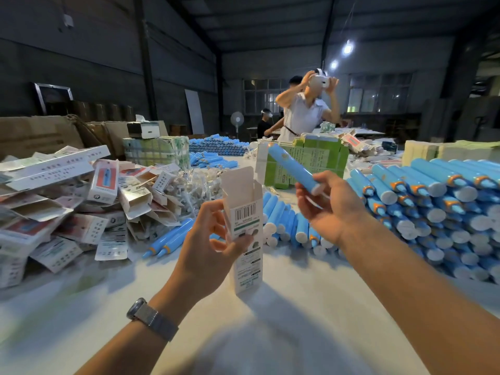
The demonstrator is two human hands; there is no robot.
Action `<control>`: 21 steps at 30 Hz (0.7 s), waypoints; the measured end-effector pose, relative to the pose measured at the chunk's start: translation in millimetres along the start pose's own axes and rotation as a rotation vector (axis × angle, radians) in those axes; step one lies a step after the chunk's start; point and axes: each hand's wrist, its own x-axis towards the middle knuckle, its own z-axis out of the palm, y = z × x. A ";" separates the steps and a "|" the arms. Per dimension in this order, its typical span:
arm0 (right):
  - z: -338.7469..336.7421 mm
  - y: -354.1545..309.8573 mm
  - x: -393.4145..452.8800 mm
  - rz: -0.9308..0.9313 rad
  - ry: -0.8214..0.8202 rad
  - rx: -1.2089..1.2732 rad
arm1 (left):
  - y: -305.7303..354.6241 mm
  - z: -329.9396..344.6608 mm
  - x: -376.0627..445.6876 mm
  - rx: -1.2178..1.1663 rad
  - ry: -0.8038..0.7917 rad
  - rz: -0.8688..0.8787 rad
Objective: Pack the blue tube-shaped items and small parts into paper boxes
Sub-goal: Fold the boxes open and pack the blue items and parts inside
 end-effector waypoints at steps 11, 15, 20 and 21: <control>32.9 9.9 -37.5 -0.522 -0.358 -0.629 | 0.2 -9.0 1.8 0.158 0.029 0.133; 33.5 9.4 -38.4 -0.751 -0.327 -0.779 | 4.2 -7.5 0.7 0.181 0.019 0.157; 34.1 4.1 -41.3 -0.817 -0.315 -0.884 | 14.2 -3.7 -2.1 0.189 -0.015 0.219; 34.1 4.2 -40.8 -0.825 -0.309 -0.916 | 14.7 -2.6 -2.9 0.199 -0.018 0.220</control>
